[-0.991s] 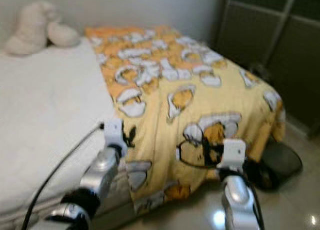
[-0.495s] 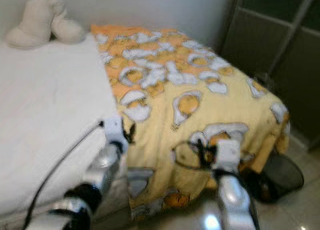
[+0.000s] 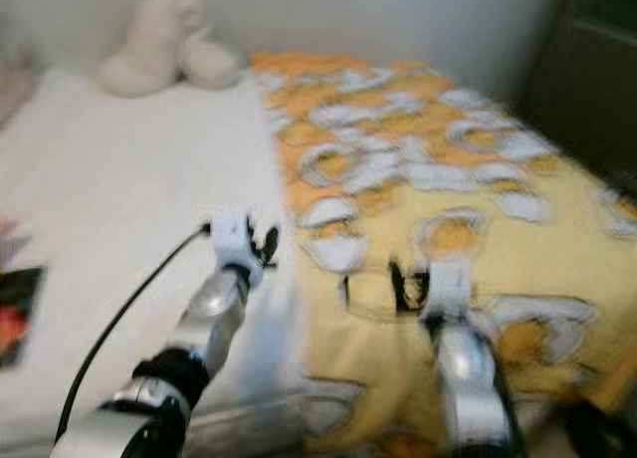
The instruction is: Clean up the room
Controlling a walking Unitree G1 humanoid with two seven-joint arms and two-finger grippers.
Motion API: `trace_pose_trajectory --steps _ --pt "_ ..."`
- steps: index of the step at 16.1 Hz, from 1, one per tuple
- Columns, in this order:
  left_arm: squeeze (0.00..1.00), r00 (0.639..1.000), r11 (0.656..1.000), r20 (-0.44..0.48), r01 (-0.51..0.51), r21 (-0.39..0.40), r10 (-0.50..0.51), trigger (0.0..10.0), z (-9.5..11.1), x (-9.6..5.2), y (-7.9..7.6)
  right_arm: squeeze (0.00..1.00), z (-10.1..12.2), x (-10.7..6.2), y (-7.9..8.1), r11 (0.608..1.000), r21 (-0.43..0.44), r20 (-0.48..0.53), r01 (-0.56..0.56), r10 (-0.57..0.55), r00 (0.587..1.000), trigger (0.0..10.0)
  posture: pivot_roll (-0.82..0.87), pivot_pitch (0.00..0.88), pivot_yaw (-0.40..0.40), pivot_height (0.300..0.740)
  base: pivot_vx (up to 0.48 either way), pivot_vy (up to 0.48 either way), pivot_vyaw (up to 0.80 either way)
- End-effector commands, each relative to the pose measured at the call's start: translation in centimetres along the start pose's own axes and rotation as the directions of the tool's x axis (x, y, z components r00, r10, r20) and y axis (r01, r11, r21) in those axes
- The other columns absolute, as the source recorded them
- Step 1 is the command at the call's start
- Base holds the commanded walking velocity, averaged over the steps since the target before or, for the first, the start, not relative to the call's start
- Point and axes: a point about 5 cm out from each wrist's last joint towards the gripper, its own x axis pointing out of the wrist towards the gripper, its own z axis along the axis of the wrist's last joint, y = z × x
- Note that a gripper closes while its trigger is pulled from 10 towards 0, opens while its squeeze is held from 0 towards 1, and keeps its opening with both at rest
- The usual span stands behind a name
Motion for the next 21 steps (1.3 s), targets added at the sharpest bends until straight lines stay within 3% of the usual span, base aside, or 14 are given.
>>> trace_pose_trajectory --steps 1,2,3,5,7,9,12,17,18,19,20,21 --pt "0.0 0.998 0.998 0.018 0.058 0.03 -0.058 10.0 -0.1 -0.5 -0.6 0.0 -1.0 0.0 -0.4 1.0 0.007 -0.056 0.002 -0.002 0.998 10.0 0.05 0.148 -0.026 0.74 0.0 0.0 0.0" --pt "0.0 0.977 0.975 0.055 0.199 0.098 -0.205 10.0 0.0 -2.5 -1.5 0.0 -0.6 1.8 -1.8 0.999 0.013 -0.09 0.052 -0.051 0.995 10.0 0.09 0.204 -0.031 0.74 0.0 0.0 0.0" --pt "0.0 0.97 0.966 0.058 0.229 0.12 -0.237 10.0 0.1 -3.5 -1.3 0.0 -0.7 2.3 -2.2 0.997 0.025 -0.115 0.079 -0.076 0.99 10.0 0.14 0.254 -0.027 0.74 0.0 0.0 0.0" --pt "0.0 0.965 0.958 0.059 0.244 0.151 -0.255 10.0 0.8 -6.1 -0.5 0.0 -1.4 2.8 -2.4 0.993 0.039 -0.179 0.112 -0.103 0.978 10.0 0.21 0.324 -0.02 0.74 0.0 0.0 0.0" --pt "0.0 0.981 0.969 0.048 0.178 0.168 -0.189 10.0 1.9 -9.0 1.3 0.0 -3.0 2.5 -2.0 0.989 0.023 -0.259 0.149 -0.138 0.956 10.0 0.28 0.408 -0.007 0.74 0.0 0.0 0.0" --pt "0.0 0.986 0.973 0.034 0.158 0.166 -0.166 10.0 2.4 -9.8 1.5 0.0 -3.6 2.2 -2.4 0.975 0.074 -0.287 0.211 -0.181 0.941 10.0 0.28 0.437 -0.009 0.74 0.0 0.0 0.0" --pt "0.0 0.987 0.971 -0.006 0.16 0.178 -0.162 10.0 2.7 -10.4 1.5 0.0 -5.4 1.1 -2.4 0.976 0.085 -0.372 0.201 -0.156 0.915 10.0 0.25 0.458 -0.013 0.74 0.0 0.0 0.0" --pt "0.0 0.991 0.977 -0.039 0.136 0.164 -0.131 10.0 2.9 -10.5 1.6 0.0 -9.6 -2.9 -1.1 0.989 0.08 -0.439 0.123 -0.076 0.895 10.0 0.2 0.441 -0.052 0.74 0.0 0.0 0.0" --pt "0.0 0.99 0.977 -0.046 0.141 0.16 -0.135 10.0 2.6 -10.7 1.4 0.0 -10.8 -5.3 -0.2 0.993 0.072 -0.424 0.099 -0.059 0.904 10.0 0.19 0.427 -0.065 0.74 0.0 0.0 0.0" --pt "0.0 0.99 0.979 -0.054 0.14 0.151 -0.133 10.0 2.5 -10.7 1.3 0.0 -11.5 -8.8 0.8 0.996 0.049 -0.415 0.081 -0.054 0.908 10.0 0.17 0.414 -0.075 0.74 0.0 0.0 0.0" --pt "0.0 0.99 0.98 -0.057 0.135 0.146 -0.128 10.0 2.4 -10.6 1.3 0.0 -11.4 -11.2 1.3 0.998 0.02 -0.412 0.065 -0.051 0.91 10.0 0.16 0.399 -0.084 0.74 0.0 0.0 0.0" --pt "0.0 0.991 0.982 -0.059 0.127 0.14 -0.12 10.0 2.2 -10.2 1.4 0.0 -10.2 -11.9 1.5 0.999 -0.003 -0.357 0.035 -0.034 0.934 10.0 0.14 0.372 -0.091 0.74 0.0 0.0 0.0"
